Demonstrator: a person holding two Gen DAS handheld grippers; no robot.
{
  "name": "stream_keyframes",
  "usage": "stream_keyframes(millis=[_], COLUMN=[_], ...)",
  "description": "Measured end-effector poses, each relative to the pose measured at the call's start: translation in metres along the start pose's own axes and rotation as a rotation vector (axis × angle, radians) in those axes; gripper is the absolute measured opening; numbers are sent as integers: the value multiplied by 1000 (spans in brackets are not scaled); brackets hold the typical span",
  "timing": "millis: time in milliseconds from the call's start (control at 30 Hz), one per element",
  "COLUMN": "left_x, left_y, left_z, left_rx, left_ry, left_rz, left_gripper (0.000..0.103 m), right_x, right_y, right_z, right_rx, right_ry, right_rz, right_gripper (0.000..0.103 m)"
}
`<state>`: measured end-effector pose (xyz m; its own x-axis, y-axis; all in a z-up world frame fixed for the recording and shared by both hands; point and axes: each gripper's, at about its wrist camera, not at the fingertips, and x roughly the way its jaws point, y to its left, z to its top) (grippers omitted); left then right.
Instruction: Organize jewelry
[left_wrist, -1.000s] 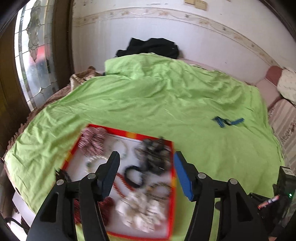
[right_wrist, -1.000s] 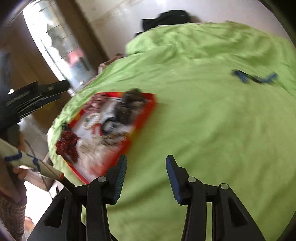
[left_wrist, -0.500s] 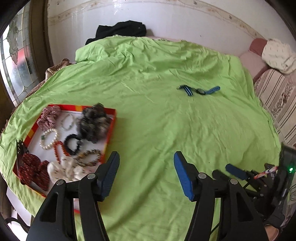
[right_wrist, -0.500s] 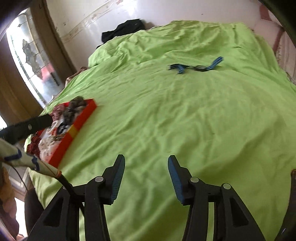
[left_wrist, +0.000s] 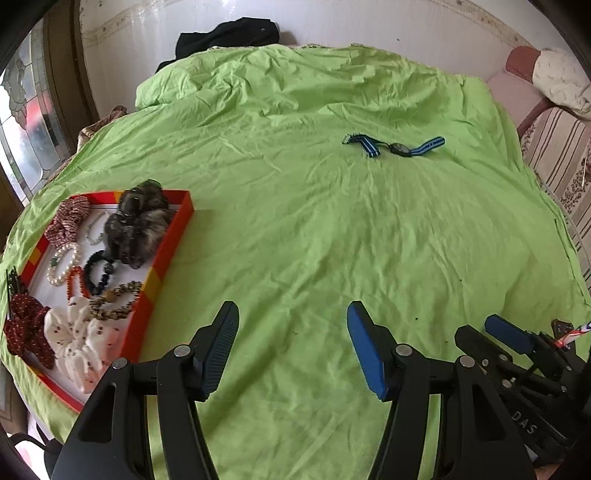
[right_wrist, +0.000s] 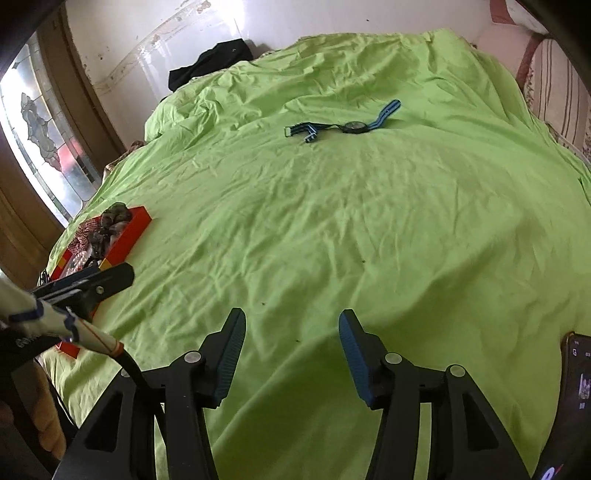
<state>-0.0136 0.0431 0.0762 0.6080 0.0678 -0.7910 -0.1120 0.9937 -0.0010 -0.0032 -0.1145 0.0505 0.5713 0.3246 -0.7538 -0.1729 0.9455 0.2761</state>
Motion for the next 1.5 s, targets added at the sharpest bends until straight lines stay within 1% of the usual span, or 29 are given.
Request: stream_keyframes(millis=[233,500,1200,1500], left_x=[12,19,20,16], left_y=[-12,-9,-11,-13], left_z=[-1,-2,-6,-7], left_rx=[20,7,16,20], left_ry=[7,19,24,15], left_rz=[-9,-8,-15,-7], left_gripper=[60,60,60,60], right_x=[0,3,6,4], right_y=[-7,-6,-3,0], right_z=[0,0,-1,0], right_rx=[14,3,-24,-44], right_ry=[7,5,-4,-17], right_rz=[-6,-31,-54,-73], right_gripper=[58,59,60,61])
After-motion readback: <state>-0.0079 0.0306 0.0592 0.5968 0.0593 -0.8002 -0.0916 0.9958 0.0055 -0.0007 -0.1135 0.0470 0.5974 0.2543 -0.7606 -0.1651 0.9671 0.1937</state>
